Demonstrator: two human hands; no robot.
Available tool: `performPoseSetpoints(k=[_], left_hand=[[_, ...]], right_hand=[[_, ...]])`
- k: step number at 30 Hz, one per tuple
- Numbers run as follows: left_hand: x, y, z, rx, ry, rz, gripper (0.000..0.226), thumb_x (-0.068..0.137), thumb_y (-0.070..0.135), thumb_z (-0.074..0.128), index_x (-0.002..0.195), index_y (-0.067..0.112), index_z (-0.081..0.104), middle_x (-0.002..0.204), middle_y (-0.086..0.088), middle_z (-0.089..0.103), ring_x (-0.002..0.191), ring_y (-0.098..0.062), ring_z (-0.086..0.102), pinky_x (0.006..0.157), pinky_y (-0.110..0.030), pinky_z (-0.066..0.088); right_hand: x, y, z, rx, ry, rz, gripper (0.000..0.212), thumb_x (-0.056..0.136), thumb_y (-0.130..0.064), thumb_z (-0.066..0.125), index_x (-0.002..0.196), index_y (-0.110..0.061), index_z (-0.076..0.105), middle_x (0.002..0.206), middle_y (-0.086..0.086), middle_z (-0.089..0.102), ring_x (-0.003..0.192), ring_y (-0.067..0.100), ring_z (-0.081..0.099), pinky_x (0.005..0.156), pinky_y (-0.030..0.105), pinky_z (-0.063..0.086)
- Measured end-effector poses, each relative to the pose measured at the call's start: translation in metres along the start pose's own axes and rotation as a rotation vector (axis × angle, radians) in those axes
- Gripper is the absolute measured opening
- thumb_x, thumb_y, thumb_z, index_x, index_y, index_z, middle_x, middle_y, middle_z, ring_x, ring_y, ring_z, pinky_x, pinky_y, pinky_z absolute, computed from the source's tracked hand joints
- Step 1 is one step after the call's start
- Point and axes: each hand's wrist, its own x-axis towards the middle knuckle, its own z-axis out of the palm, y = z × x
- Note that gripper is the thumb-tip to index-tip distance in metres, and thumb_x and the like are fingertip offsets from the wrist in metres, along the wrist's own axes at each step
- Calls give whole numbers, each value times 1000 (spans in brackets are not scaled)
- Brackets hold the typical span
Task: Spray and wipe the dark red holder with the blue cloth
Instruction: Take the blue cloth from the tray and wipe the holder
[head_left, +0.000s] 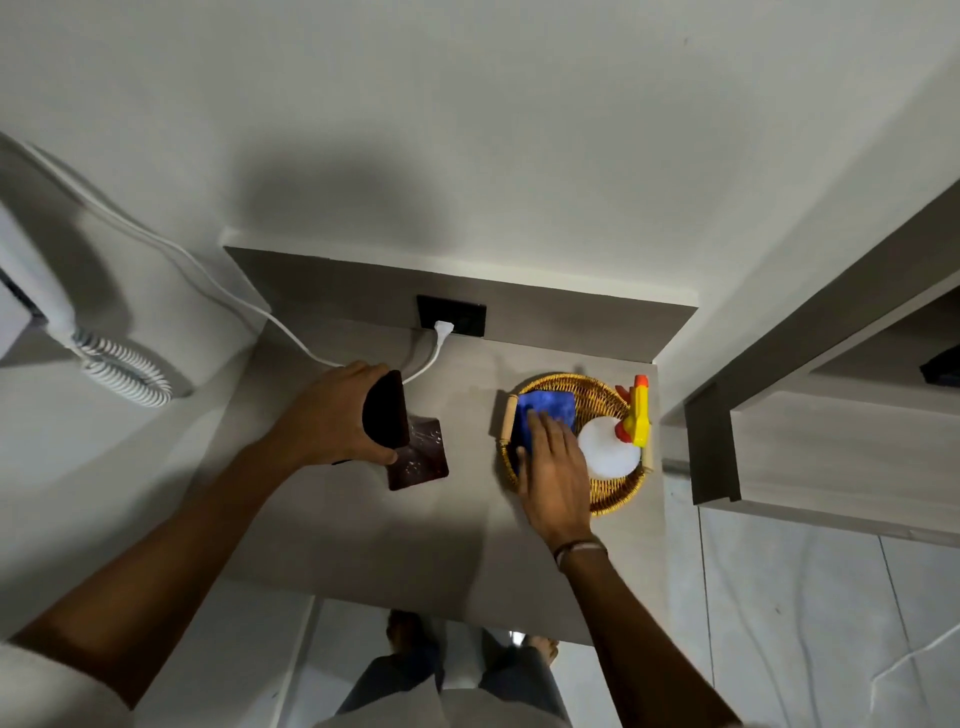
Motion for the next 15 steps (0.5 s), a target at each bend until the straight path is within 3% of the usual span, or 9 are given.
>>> performPoseSetpoints(k=[2, 4, 11, 15], left_hand=[[-1, 3, 3, -3, 5, 6, 110, 52, 57, 96, 145, 15, 53, 126, -3, 63, 108, -24, 60, 87, -39, 52], [-2, 6, 6, 9, 12, 15, 111, 54, 57, 96, 146, 15, 52, 129, -3, 63, 111, -25, 59, 90, -40, 52], [-3, 15, 18, 69, 1, 48, 117, 59, 63, 83, 157, 11, 43, 149, -9, 56, 131, -31, 54, 110, -47, 47], [0, 7, 26, 126, 22, 162, 111, 55, 61, 78, 150, 12, 49, 146, -6, 57, 133, -29, 55, 122, -48, 34]], right_hand=[[21, 5, 4, -116, -150, -17, 62, 116, -28, 38, 170, -5, 17, 178, 19, 20, 167, 37, 14, 136, 50, 18], [34, 17, 7, -206, -259, -13, 67, 117, -30, 33, 171, -4, 3, 181, 19, 3, 168, 37, -2, 137, 49, 11], [42, 29, 18, -260, -350, 23, 75, 116, -43, 33, 171, -7, -4, 179, 23, -9, 167, 40, -7, 137, 54, 5], [46, 22, 27, -279, -382, 20, 77, 116, -42, 34, 170, -9, -9, 178, 23, -16, 166, 42, -14, 136, 58, 0]])
